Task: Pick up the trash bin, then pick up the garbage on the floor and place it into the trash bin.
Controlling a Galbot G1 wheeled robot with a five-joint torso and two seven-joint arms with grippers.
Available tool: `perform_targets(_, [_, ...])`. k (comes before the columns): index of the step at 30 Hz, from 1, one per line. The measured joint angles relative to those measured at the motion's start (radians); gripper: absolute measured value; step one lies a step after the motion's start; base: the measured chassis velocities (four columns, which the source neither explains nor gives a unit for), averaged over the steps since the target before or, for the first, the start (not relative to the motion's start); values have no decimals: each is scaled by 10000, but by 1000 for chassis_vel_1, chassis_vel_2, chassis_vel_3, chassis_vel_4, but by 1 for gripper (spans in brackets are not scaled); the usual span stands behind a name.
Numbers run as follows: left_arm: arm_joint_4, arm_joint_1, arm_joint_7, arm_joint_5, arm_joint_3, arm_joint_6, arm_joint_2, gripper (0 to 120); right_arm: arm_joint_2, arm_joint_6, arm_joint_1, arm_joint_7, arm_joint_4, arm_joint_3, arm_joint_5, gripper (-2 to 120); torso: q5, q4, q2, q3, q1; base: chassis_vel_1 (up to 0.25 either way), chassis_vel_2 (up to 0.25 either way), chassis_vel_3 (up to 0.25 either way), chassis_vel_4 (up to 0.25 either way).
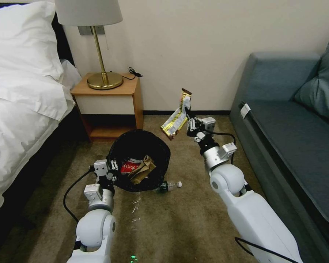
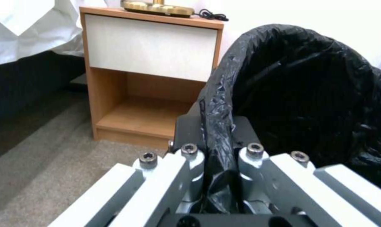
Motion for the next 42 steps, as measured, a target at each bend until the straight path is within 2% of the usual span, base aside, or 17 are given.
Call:
perform_targets(15, [25,-66,0,66,25,-1,-86,4,180,-33,-36,-37,-229,-1604,-271,0,-1,1,0,0,0,0,0,0,0])
perform_targets(25, [-4,-55,-23,61,70,0,-106,4,394,345,-188,-24,-1091,-2271,-929,0,0,1,0,0,0,0,0,0,0])
perform_targets(27, [-31,-55,-42,51,74,7,-105,4,469,326,-201,-26,-1178,-2337,-1049,8,1,1,0,0,0,0,0,0,0])
perform_targets(28, [-31,-55,-42,51,74,7,-105,4,469,326,-201,-26,-1178,-2337,-1049,8,1,1,0,0,0,0,0,0,0])
perform_targets(29, [-35,-55,-42,49,79,11,-105,4,508,314,-217,-26,-1185,-2347,-1064,15,0,1,0,0,0,0,0,0,0])
perform_targets(31, [-35,-54,-42,49,81,12,-105,4,515,312,-222,-26,-1185,-2350,-1067,17,0,1,0,0,0,0,0,0,0])
perform_targets(33, [-36,-50,-54,49,93,18,-106,4,555,282,-273,-30,-1171,-2359,-1077,32,0,1,0,0,0,0,0,0,0])
perform_targets(37, [-41,-40,-55,48,104,23,-106,4,545,266,-289,-40,-1125,-2327,-1077,42,0,1,-1,0,0,0,0,0,0])
perform_targets(41, [-76,6,-59,42,103,27,-85,4,557,199,-190,-21,-1011,-1981,-1007,62,0,1,0,0,0,0,0,0,0])
perform_targets(42, [-76,6,-59,42,103,27,-85,4,557,199,-190,-21,-1011,-1981,-1007,62,0,1,0,0,0,0,0,0,0])
